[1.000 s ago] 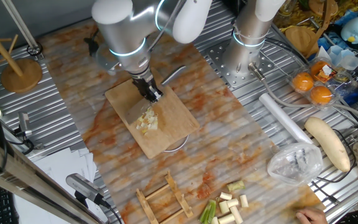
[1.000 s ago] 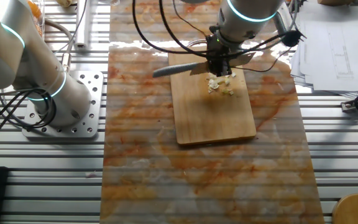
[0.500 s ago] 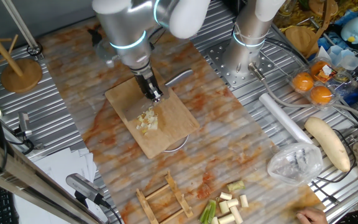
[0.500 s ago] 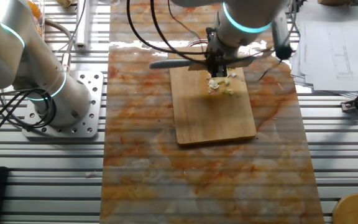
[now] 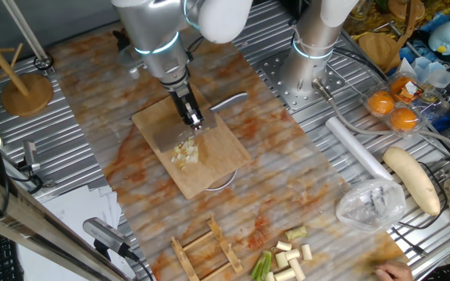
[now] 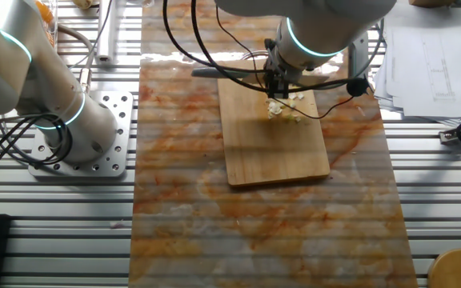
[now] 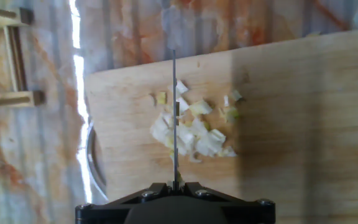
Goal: Chop the scallions
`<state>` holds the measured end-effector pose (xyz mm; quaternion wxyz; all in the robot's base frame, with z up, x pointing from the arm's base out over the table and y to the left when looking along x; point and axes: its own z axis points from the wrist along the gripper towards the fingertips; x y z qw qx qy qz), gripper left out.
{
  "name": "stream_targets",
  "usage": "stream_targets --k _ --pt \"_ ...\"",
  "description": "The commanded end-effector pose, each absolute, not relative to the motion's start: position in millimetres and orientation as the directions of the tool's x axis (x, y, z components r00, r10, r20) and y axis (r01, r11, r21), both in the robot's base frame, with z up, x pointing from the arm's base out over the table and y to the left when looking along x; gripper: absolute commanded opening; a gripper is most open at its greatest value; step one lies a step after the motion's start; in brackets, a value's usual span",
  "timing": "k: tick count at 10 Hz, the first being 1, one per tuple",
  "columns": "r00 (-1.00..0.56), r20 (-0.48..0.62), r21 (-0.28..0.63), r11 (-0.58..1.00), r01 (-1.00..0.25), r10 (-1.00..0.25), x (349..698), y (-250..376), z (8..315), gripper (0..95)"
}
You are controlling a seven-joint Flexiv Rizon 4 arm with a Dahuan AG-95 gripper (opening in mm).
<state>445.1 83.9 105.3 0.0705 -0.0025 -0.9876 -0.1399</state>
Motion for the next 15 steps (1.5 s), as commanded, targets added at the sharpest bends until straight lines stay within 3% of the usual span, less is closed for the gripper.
stream_targets --k 1,15 --pt "-0.993 0.1 0.243 0.969 -0.036 -0.062 447 89 104 0.0" --pt "-0.991 0.122 0.19 0.981 -0.03 -0.054 453 124 113 0.0"
